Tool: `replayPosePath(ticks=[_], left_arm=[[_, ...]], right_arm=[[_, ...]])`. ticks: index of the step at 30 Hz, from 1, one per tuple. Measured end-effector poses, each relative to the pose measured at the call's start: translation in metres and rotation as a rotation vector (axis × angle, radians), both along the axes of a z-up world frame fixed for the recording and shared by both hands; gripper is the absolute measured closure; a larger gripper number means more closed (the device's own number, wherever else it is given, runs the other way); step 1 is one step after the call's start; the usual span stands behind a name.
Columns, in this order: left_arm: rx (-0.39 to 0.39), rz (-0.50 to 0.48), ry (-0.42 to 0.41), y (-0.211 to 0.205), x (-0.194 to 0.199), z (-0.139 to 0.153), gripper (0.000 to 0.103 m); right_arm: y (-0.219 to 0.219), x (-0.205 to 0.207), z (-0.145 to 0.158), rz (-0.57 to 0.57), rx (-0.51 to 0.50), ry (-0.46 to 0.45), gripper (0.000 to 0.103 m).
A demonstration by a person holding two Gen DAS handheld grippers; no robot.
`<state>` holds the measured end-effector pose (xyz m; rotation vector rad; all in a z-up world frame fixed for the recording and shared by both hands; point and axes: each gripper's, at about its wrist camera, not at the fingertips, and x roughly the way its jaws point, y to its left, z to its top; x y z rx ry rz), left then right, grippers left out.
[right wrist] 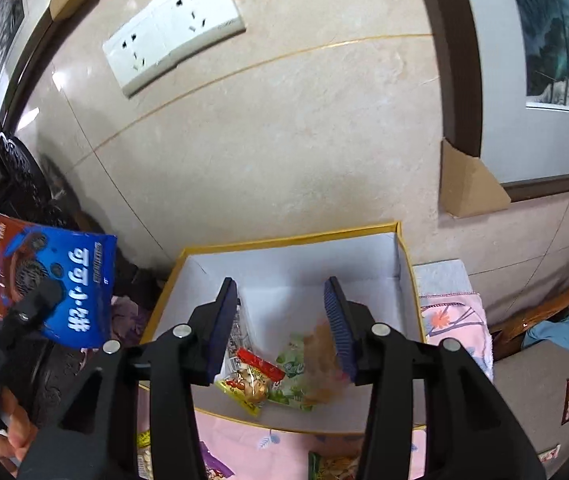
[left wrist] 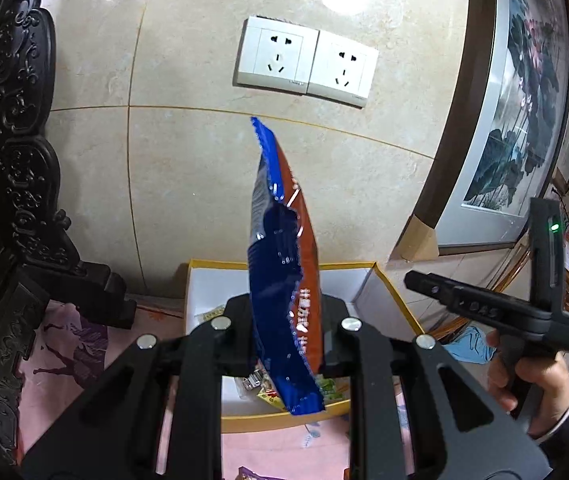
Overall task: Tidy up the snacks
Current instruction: 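Drop the bread bag into the yellow box with the right gripper while the left drops the blue bag in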
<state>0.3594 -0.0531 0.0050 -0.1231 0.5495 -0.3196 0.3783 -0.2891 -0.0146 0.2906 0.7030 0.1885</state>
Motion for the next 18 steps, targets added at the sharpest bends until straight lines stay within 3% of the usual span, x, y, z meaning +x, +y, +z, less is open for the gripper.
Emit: replayPosePath(ticks=[3, 5, 6, 12, 18], left_arm=[[0.013, -0.013, 0.003, -0.007, 0.007, -0.004, 0.082], [0.045, -0.007, 0.021, -0.014, 0.014, -0.008, 0.052], [0.063, 0.031, 0.017, -0.016, 0.015, -0.007, 0.027], [0.046, 0.035, -0.031, -0.012, -0.006, 0.003, 0.022], [0.053, 0.046, 0.006, 0.007, -0.047, -0.015, 0.019]], right_arm=[[-0.004, -0.011, 0.004, 0.005, 0.016, -0.002, 0.055], [-0.006, -0.019, 0.006, 0.017, 0.017, -0.002, 0.055], [-0.006, -0.026, 0.006, 0.023, 0.015, -0.004, 0.055], [-0.001, -0.069, -0.021, 0.088, -0.002, 0.061, 0.054], [0.037, -0.128, -0.077, 0.326, -0.011, 0.177, 0.053]])
